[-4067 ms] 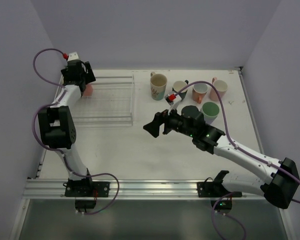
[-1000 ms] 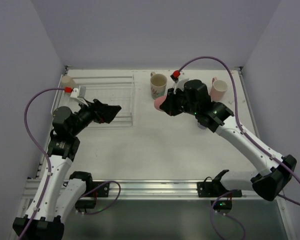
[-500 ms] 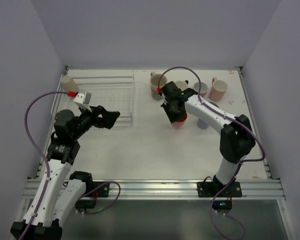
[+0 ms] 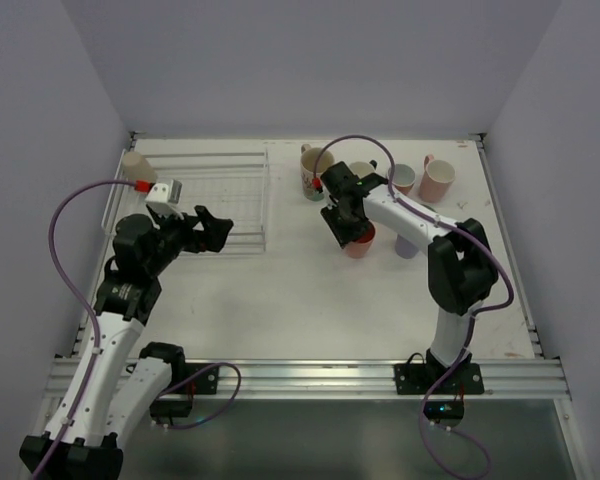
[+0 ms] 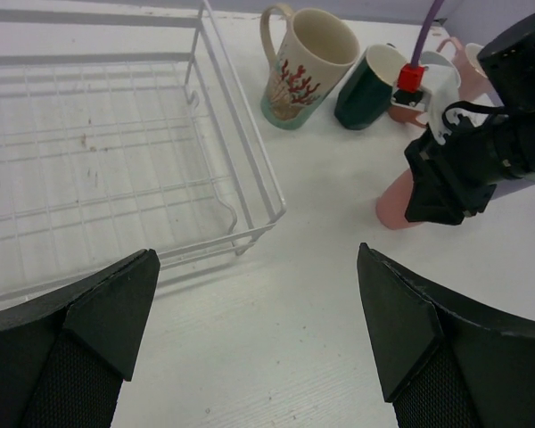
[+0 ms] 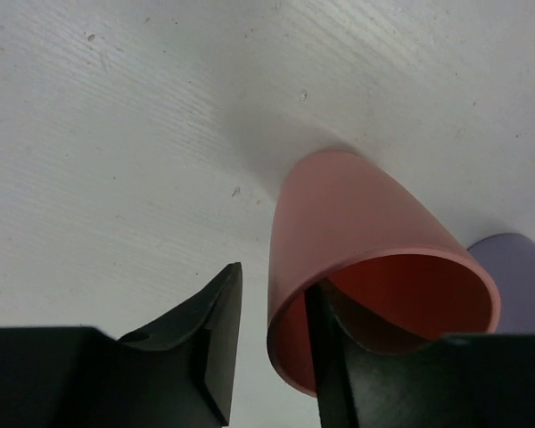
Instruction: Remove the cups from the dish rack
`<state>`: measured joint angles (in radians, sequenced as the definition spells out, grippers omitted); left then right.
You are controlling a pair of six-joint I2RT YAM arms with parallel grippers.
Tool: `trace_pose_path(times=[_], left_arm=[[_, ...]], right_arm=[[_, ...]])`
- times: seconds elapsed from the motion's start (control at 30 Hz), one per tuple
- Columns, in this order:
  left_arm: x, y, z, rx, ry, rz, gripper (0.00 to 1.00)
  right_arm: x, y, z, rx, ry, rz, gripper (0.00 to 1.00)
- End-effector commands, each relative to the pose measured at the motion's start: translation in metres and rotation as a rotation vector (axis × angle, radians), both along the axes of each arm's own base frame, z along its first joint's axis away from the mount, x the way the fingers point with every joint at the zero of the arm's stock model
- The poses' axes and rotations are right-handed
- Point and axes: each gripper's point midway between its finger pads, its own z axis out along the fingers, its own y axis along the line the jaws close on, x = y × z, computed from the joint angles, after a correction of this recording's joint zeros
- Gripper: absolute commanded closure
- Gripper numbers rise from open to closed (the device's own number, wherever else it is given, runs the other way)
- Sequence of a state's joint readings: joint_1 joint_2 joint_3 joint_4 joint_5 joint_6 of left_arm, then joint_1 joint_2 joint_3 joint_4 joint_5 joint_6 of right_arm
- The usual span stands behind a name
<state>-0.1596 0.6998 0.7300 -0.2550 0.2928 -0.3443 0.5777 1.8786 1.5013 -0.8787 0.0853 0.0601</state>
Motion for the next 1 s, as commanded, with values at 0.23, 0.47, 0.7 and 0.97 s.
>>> trace_pose_path(times=[0.23, 0.47, 0.7, 0.97], left_arm=[[0.047, 0.035, 0.065, -0.014, -0.064, 0.271, 0.00], [0.101, 0.091, 0.076, 0.092, -0.060, 0.602, 0.00], [0.164, 0.165, 0.055, 0.087, 0.014, 0.809, 0.00], [0.210, 0.235, -0.006, 0.081, 0.138, 0.910, 0.00]], right_arm=[[0.020, 0.009, 0.077, 0.132, -0.220, -0.033, 0.21], [-0.013, 0.026, 0.167, 0.449, -0.464, -0.036, 0.03], [-0.077, 0.048, 0.198, 0.820, -0.583, 0.038, 0.03], [-0.108, 0.060, 0.186, 0.955, -0.560, 0.115, 0.04]])
